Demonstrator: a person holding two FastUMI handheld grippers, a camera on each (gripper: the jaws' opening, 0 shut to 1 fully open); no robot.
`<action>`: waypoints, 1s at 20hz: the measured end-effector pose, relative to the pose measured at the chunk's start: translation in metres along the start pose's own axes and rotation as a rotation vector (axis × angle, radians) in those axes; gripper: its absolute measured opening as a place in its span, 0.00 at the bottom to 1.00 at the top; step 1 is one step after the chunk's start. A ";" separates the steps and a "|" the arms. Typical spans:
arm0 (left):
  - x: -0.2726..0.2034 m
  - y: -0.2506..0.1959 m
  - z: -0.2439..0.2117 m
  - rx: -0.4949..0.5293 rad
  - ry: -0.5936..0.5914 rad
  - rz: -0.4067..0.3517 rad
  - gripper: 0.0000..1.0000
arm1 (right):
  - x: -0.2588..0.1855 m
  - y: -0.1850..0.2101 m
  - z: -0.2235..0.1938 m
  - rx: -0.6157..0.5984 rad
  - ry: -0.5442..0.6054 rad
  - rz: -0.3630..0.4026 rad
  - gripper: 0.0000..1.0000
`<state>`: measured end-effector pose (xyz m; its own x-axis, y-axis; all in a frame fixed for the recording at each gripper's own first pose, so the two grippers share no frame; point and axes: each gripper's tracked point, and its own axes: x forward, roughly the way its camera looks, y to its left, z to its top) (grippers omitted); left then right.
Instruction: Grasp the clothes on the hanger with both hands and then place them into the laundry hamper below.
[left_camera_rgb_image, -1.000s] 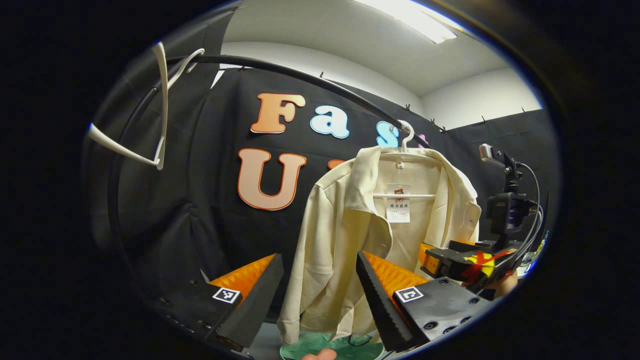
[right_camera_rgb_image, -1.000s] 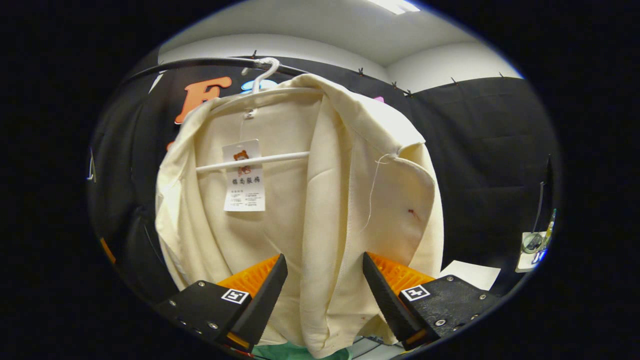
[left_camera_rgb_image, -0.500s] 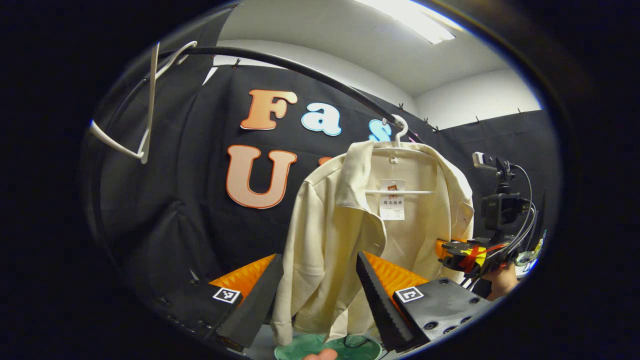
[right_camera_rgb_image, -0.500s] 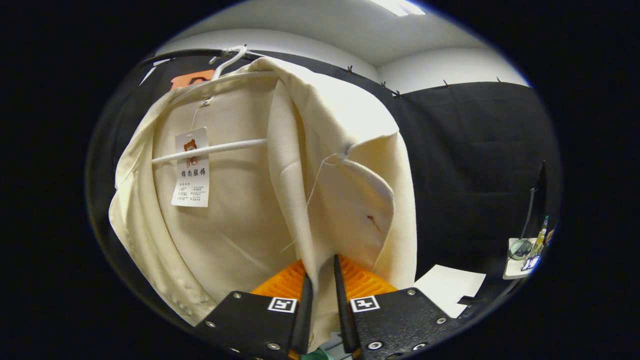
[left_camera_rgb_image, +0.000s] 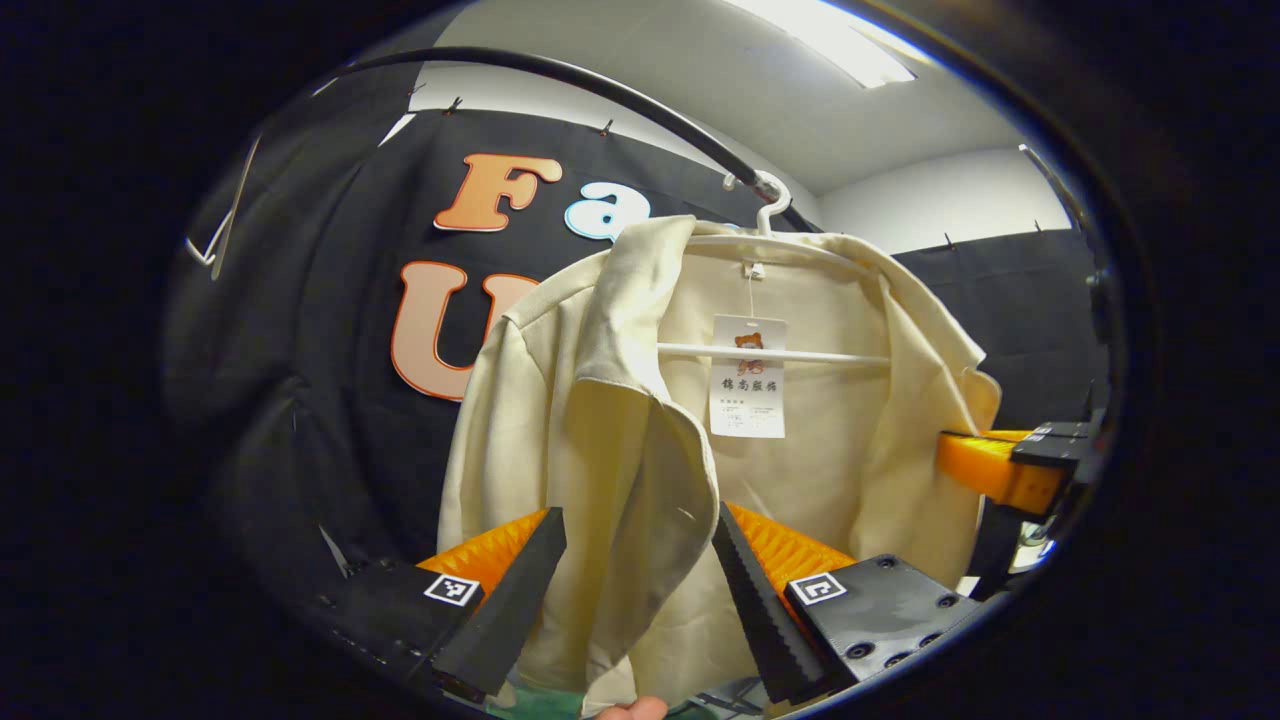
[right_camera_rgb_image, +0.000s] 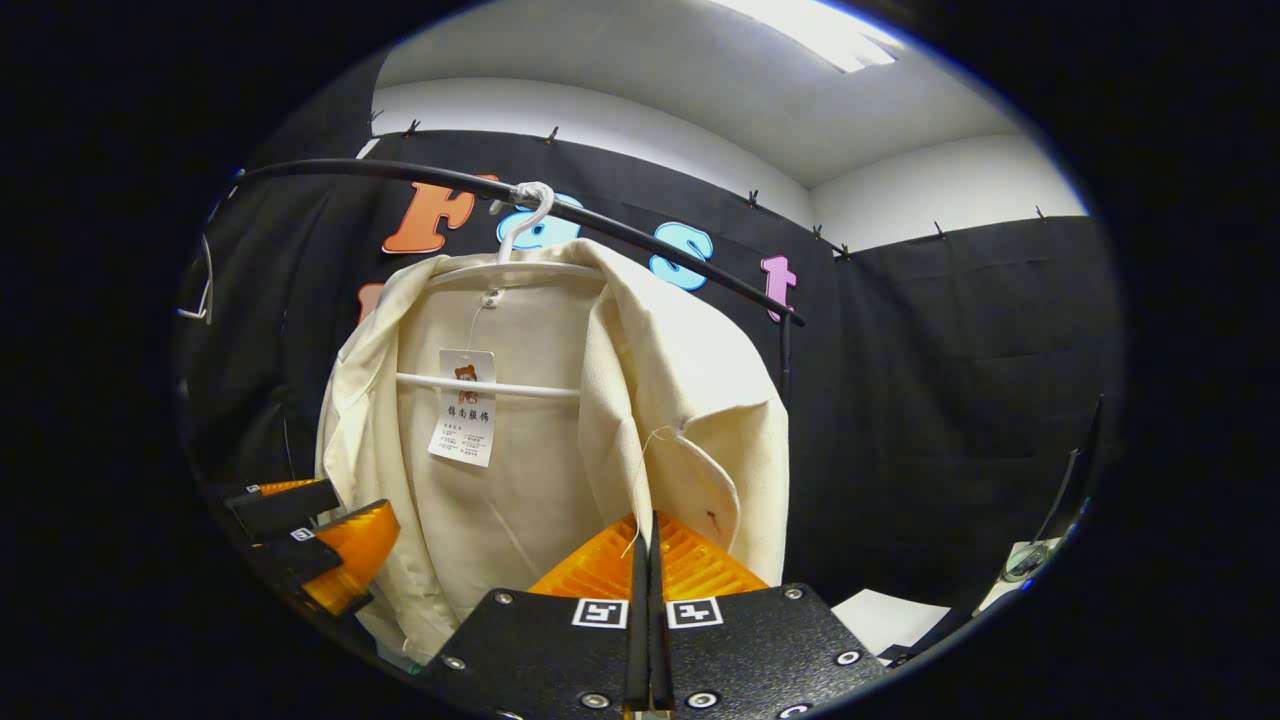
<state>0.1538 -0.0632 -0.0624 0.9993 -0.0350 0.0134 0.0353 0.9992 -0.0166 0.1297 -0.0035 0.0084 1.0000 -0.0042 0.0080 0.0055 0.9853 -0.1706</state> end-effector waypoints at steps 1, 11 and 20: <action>0.010 0.010 -0.001 0.040 -0.020 0.047 0.92 | -0.001 0.000 -0.001 0.000 0.002 0.003 0.00; 0.034 0.084 0.027 0.383 -0.078 0.303 0.14 | -0.009 -0.026 0.000 -0.008 -0.009 -0.019 0.00; 0.021 0.149 0.099 0.516 -0.154 0.438 0.10 | -0.018 -0.113 0.057 -0.014 -0.119 -0.172 0.00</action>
<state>0.1789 0.0867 0.0348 0.9057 0.3378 0.2560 -0.4193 0.8026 0.4244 0.1102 -0.1051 0.0838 0.9764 -0.1512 0.1544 0.1771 0.9694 -0.1701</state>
